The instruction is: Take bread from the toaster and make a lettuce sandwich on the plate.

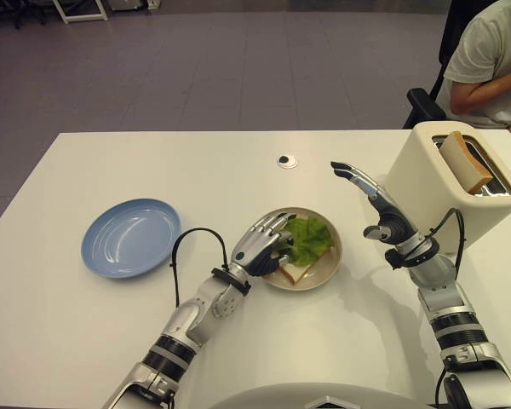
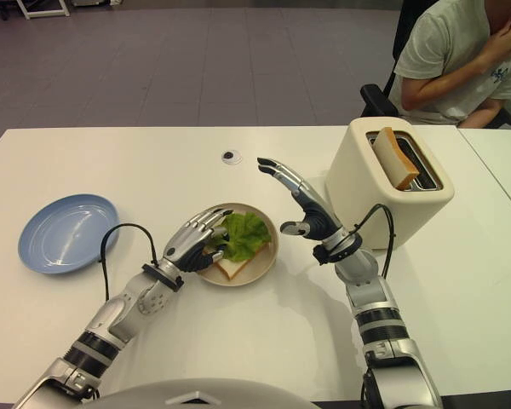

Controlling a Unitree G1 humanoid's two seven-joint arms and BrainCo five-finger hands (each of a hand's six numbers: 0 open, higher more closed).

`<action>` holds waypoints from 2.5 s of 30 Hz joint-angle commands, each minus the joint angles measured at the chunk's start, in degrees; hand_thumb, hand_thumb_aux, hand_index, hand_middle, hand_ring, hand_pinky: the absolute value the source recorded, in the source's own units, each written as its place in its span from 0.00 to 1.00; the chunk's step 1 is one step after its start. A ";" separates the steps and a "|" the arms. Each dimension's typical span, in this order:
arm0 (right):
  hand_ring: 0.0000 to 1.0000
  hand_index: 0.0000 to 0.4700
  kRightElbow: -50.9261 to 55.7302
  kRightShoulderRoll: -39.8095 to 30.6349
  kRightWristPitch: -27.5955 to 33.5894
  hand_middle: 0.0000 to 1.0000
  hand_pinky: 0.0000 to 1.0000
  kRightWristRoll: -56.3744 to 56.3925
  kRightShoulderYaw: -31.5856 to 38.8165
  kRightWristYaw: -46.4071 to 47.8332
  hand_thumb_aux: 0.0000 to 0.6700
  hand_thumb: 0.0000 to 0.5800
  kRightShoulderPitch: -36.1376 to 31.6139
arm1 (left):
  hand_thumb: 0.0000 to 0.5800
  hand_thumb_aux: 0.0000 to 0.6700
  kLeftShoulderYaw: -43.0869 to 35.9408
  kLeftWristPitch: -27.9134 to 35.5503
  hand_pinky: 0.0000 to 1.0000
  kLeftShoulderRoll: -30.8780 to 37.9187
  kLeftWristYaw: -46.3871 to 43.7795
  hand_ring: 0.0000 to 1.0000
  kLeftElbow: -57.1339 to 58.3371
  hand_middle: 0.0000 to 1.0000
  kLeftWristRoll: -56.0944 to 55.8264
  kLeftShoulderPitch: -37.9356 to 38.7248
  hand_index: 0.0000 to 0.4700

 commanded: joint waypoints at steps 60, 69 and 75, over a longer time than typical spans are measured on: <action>0.00 0.00 -2.16 -17.27 35.82 0.00 0.00 -3.60 -17.79 -3.77 0.00 0.00 1.37 | 0.00 0.00 16.98 -18.95 0.00 -9.90 -6.86 0.00 -0.24 0.00 -33.52 7.73 0.00; 0.00 0.74 -0.43 -17.39 36.31 0.00 0.00 -4.85 -15.36 -4.66 0.74 0.93 1.44 | 0.00 0.00 17.30 -18.87 0.00 -9.94 -7.65 0.00 -0.93 0.00 -33.82 8.08 0.00; 0.00 0.90 -0.48 -17.51 36.53 0.00 0.00 -4.48 -15.53 -5.49 0.90 0.99 1.63 | 0.00 0.00 17.64 -18.72 0.00 -10.09 -8.11 0.00 -1.15 0.00 -33.90 8.13 0.00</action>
